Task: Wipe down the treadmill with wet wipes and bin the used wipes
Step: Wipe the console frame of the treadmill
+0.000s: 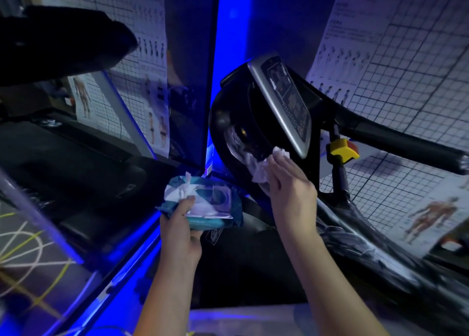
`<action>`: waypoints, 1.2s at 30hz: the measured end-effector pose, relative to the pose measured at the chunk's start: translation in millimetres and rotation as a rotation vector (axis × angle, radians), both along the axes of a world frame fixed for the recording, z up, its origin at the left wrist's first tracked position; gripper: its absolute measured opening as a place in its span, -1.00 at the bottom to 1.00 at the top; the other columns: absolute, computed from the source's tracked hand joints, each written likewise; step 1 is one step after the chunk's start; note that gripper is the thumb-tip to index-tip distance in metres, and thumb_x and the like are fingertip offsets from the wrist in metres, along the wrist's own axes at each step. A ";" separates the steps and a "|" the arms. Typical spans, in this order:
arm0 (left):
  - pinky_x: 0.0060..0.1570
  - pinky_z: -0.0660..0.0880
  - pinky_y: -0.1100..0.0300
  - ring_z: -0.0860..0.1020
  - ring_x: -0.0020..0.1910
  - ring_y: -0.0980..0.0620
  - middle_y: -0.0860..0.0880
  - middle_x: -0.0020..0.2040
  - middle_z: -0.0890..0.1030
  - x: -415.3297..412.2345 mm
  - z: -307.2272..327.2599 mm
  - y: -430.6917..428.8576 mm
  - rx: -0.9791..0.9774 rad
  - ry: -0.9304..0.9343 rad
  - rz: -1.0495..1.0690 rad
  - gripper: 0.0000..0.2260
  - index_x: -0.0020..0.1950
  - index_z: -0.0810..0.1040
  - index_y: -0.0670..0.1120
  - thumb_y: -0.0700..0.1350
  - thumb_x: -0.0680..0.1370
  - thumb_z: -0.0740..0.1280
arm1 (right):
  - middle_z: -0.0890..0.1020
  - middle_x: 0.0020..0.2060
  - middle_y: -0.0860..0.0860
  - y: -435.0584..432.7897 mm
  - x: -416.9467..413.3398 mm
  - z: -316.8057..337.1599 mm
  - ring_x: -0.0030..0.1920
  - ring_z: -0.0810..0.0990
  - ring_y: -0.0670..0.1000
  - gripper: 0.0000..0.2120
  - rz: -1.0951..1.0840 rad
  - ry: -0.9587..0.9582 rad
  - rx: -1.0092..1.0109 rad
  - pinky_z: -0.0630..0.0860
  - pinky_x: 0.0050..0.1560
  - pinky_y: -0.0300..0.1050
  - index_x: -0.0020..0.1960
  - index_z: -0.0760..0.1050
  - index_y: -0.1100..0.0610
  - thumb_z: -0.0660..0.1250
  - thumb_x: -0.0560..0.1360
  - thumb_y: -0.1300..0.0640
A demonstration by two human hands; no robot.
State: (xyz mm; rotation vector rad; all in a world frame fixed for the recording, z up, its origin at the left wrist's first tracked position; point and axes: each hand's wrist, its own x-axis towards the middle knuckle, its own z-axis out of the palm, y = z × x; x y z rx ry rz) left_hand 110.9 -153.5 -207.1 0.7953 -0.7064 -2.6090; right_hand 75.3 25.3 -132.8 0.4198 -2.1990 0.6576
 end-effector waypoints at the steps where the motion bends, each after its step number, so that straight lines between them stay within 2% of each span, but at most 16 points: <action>1: -0.21 0.69 0.02 0.69 0.22 -0.19 -0.16 0.28 0.69 -1.0 -1.1 -0.4 -0.010 -0.001 -0.001 -0.52 0.47 0.54 -0.08 -0.30 0.56 0.43 | 0.61 0.29 0.13 7.6 6.8 -3.5 0.35 0.56 0.08 -0.64 -0.013 -0.001 0.005 0.50 0.35 -0.05 0.26 0.61 0.26 0.47 0.48 0.37; 5: -0.06 0.68 -0.03 0.70 0.20 -0.15 -0.12 0.27 0.71 -2.0 -5.5 -2.4 -0.027 -0.002 -0.032 -0.53 0.45 0.55 -0.05 -0.28 0.55 0.44 | 0.63 0.26 0.10 30.2 27.6 -10.9 0.33 0.57 0.05 -0.75 -0.066 -0.003 -0.051 0.49 0.36 -0.08 0.23 0.64 0.23 0.41 0.56 0.28; 10: -0.23 0.68 0.05 0.69 0.18 -0.16 -0.15 0.31 0.68 0.6 -8.2 3.1 -0.035 -0.013 -0.064 -0.52 0.46 0.56 -0.06 -0.27 0.54 0.45 | 0.67 0.18 0.18 10.6 6.5 3.6 0.23 0.64 0.12 -0.83 -0.081 -0.032 -0.001 0.63 0.18 0.02 0.09 0.69 0.28 0.42 0.52 0.33; 12: -0.26 0.67 0.07 0.69 0.13 -0.15 -0.15 0.32 0.68 2.4 -9.4 6.7 -0.045 -0.008 -0.077 -0.50 0.47 0.56 -0.05 -0.28 0.53 0.44 | 0.66 0.19 0.22 -4.1 -0.1 7.8 0.26 0.62 0.17 -0.91 -0.065 -0.031 0.035 0.61 0.22 0.05 -0.02 0.69 0.29 0.42 0.53 0.33; 15: -0.26 0.67 0.08 0.69 0.12 -0.16 -0.15 0.29 0.69 5.4 -9.6 10.6 -0.063 0.000 -0.105 -0.52 0.46 0.57 -0.05 -0.29 0.54 0.43 | 0.68 0.17 0.18 -7.6 2.0 9.2 0.25 0.63 0.13 -0.89 -0.057 -0.024 0.003 0.51 0.30 -0.14 -0.10 0.68 0.29 0.39 0.56 0.32; 18: -0.15 0.68 0.02 0.70 0.13 -0.14 -0.15 0.29 0.69 7.3 -10.9 11.1 -0.046 -0.005 -0.117 -0.53 0.45 0.58 -0.06 -0.29 0.54 0.43 | 0.71 0.08 0.10 8.2 17.5 2.7 0.16 0.67 0.03 -0.92 -0.068 0.027 -0.082 0.41 0.24 -0.41 -0.06 0.70 0.29 0.42 0.53 0.35; 19: -0.12 0.68 0.00 0.70 0.16 -0.14 -0.14 0.29 0.70 7.8 -11.7 10.7 -0.045 -0.006 -0.120 -0.53 0.45 0.58 -0.05 -0.29 0.54 0.43 | 0.72 0.08 0.08 15.5 23.4 -0.7 0.15 0.67 0.00 -0.91 -0.080 0.033 -0.100 0.43 0.23 -0.41 -0.04 0.71 0.28 0.42 0.53 0.35; 22: -0.08 0.69 -0.04 0.70 0.21 -0.17 -0.13 0.27 0.71 9.8 -13.6 8.6 -0.058 -0.002 -0.127 -0.52 0.46 0.57 -0.04 -0.28 0.54 0.43 | 0.73 0.06 0.04 35.8 36.0 -7.1 0.12 0.68 -0.05 -0.89 -0.113 0.018 -0.127 0.56 0.19 -0.24 -0.04 0.73 0.25 0.41 0.53 0.33; 25: -0.13 0.70 -0.03 0.70 0.21 -0.18 -0.13 0.26 0.71 11.3 -12.4 7.4 -0.058 -0.010 -0.108 -0.51 0.46 0.56 -0.04 -0.28 0.53 0.43 | 0.74 0.01 0.01 34.8 28.2 1.8 0.05 0.70 -0.07 -0.89 -0.086 0.014 -0.142 0.57 0.07 -0.31 -0.07 0.73 0.22 0.42 0.53 0.31; 28: -0.21 0.69 -0.01 0.70 0.19 -0.18 -0.15 0.28 0.70 11.2 -11.9 8.2 -0.042 -0.023 -0.098 -0.51 0.46 0.56 -0.04 -0.29 0.53 0.44 | 0.74 0.01 0.06 11.9 10.4 8.9 0.05 0.71 -0.02 -0.89 -0.018 0.043 -0.159 0.53 0.13 -0.40 -0.01 0.72 0.25 0.42 0.53 0.28; 31: -0.24 0.68 0.01 0.69 0.20 -0.19 -0.18 0.31 0.68 10.0 -12.2 10.1 -0.042 -0.026 -0.113 -0.51 0.46 0.56 -0.06 -0.29 0.53 0.44 | 0.73 0.02 0.07 -4.0 0.3 12.2 0.06 0.69 0.04 -0.90 0.021 0.050 -0.146 0.58 0.12 -0.24 -0.02 0.71 0.25 0.42 0.51 0.31; 36: 0.04 0.67 -0.11 0.69 0.22 -0.20 -0.15 0.27 0.70 10.8 -13.1 11.2 -0.042 -0.022 -0.141 -0.54 0.44 0.58 -0.06 -0.30 0.54 0.43 | 0.71 0.03 0.05 21.3 20.4 -3.2 0.04 0.63 0.05 -0.86 -0.004 0.037 -0.064 0.53 0.10 -0.22 0.03 0.69 0.26 0.42 0.51 0.38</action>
